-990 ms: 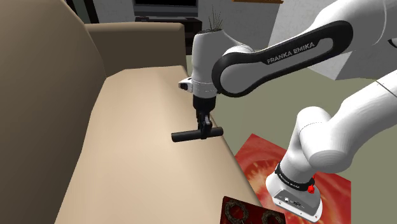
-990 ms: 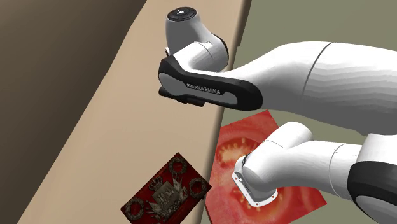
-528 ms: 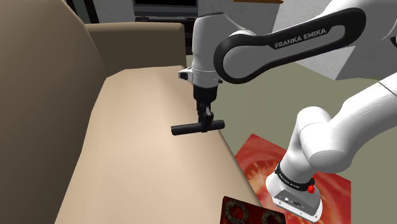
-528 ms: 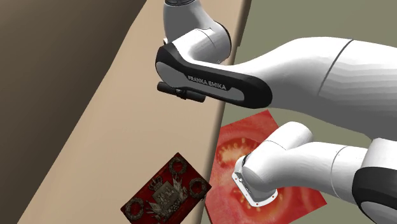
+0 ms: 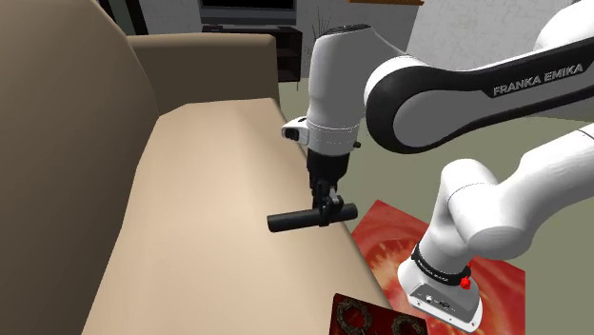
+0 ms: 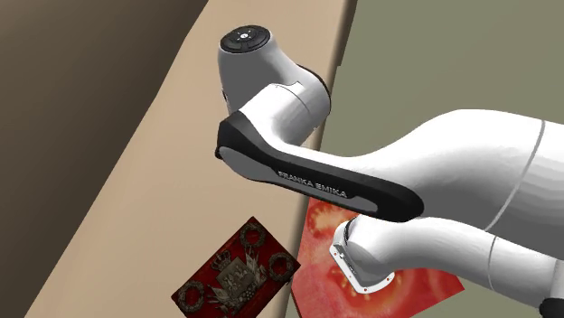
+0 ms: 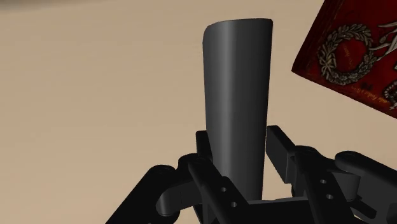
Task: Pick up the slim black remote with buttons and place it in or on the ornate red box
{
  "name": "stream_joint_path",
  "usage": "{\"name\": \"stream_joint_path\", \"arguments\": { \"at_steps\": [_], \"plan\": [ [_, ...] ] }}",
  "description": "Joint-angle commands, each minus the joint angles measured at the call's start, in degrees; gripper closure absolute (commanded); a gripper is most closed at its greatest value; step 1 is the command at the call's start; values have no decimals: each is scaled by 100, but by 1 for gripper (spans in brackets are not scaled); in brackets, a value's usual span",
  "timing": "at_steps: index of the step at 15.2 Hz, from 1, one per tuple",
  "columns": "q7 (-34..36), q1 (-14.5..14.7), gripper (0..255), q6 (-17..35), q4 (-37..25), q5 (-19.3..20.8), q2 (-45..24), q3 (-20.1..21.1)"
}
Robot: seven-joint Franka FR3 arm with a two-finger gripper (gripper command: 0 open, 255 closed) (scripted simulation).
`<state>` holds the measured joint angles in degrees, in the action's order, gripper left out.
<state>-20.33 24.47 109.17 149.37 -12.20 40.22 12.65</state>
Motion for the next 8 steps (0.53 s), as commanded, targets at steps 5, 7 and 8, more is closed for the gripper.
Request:
{"name": "stream_joint_path", "arguments": {
  "at_steps": [5,7,8],
  "plan": [
    [800,553,255,-214,319,-567,640,636],
    [1081,742,255,-273,359,-768,783,866],
    [1224,835,255,-298,368,-869,842,984]
  ]
}}
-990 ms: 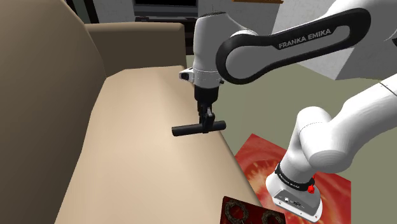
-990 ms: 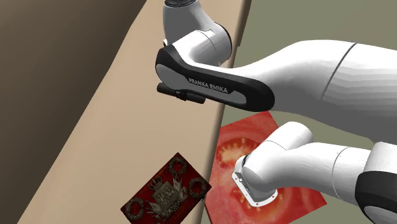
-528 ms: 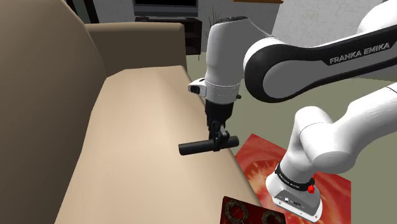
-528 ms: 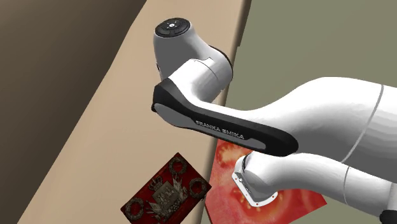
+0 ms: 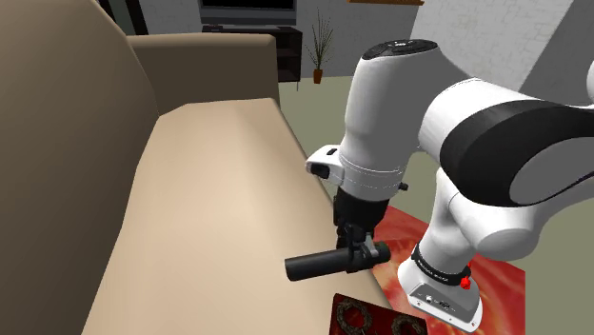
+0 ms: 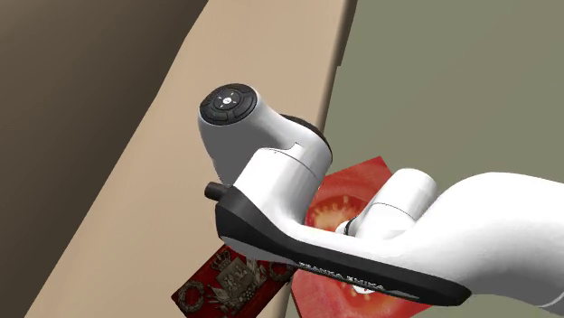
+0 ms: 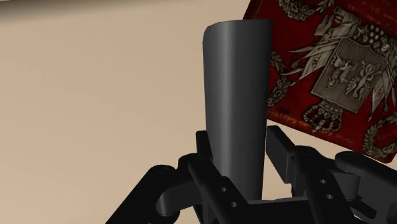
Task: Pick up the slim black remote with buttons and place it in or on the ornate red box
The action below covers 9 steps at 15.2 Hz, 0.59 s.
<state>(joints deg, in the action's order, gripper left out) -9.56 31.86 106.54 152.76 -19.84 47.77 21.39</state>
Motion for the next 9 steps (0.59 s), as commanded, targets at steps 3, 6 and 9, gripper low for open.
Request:
{"name": "stream_joint_path", "arguments": {
  "at_steps": [3,6,9],
  "plan": [
    [582,364,255,-92,13,-408,211,479],
    [1024,601,255,-119,-70,-703,254,865],
    [1466,794,255,-114,-217,-978,221,1266]
  ]
}}
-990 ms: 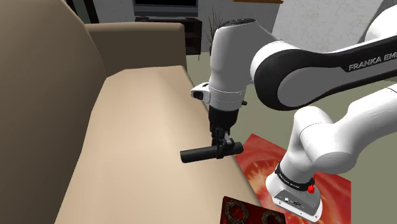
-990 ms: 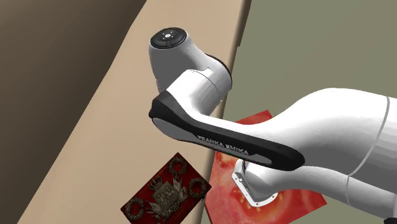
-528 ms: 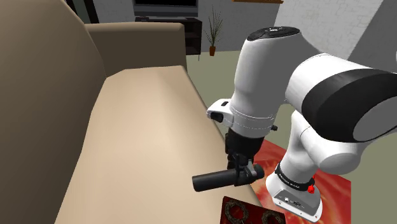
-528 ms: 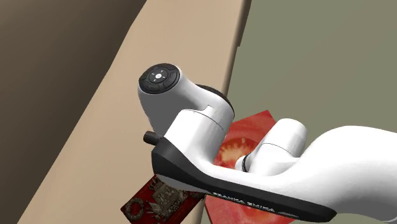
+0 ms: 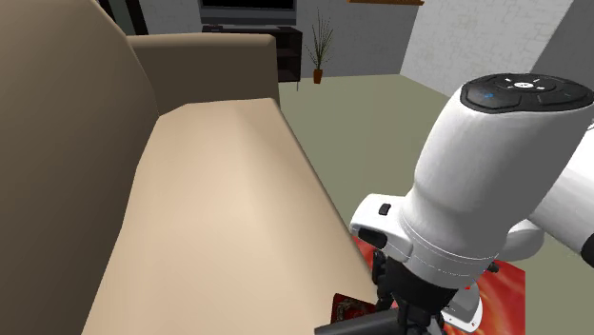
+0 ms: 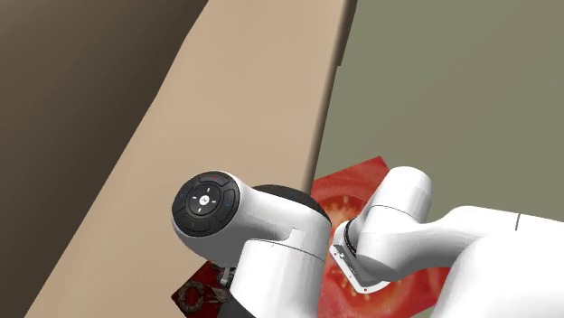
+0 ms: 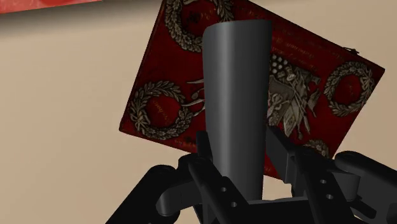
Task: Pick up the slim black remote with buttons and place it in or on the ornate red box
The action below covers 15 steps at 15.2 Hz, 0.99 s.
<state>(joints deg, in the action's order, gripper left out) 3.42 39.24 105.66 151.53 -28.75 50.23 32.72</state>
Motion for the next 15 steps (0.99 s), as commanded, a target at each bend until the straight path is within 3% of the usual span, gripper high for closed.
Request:
{"name": "stream_joint_path", "arguments": {
  "at_steps": [1,3,15],
  "plan": [
    [315,110,255,-18,-157,-173,-52,269],
    [611,196,255,8,-304,-334,-127,552],
    [501,244,255,946,334,-733,-418,1044]
  ]
}}
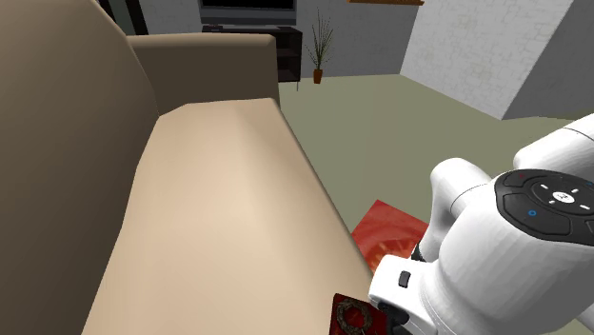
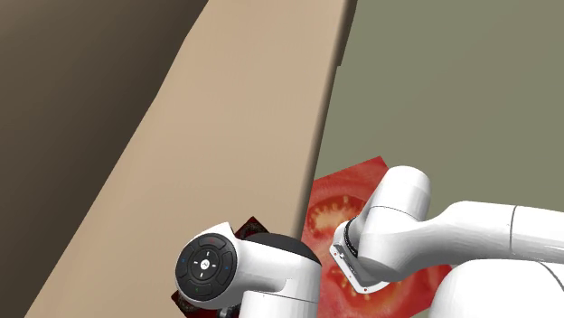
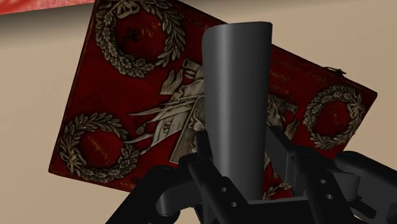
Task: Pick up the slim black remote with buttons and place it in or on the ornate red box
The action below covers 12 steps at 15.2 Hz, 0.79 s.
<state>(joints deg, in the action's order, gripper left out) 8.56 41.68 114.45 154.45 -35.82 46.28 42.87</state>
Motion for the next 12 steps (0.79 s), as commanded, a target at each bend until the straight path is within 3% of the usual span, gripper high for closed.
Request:
{"name": "stream_joint_path", "arguments": {
  "at_steps": [1,7,8,12],
  "plan": [
    [-14,0,255,66,43,-26,-22,29],
    [-14,0,255,67,42,-26,-23,29],
    [-14,0,0,67,43,-26,-23,29],
    [-14,0,0,67,43,-26,-23,29]
  ]
}}
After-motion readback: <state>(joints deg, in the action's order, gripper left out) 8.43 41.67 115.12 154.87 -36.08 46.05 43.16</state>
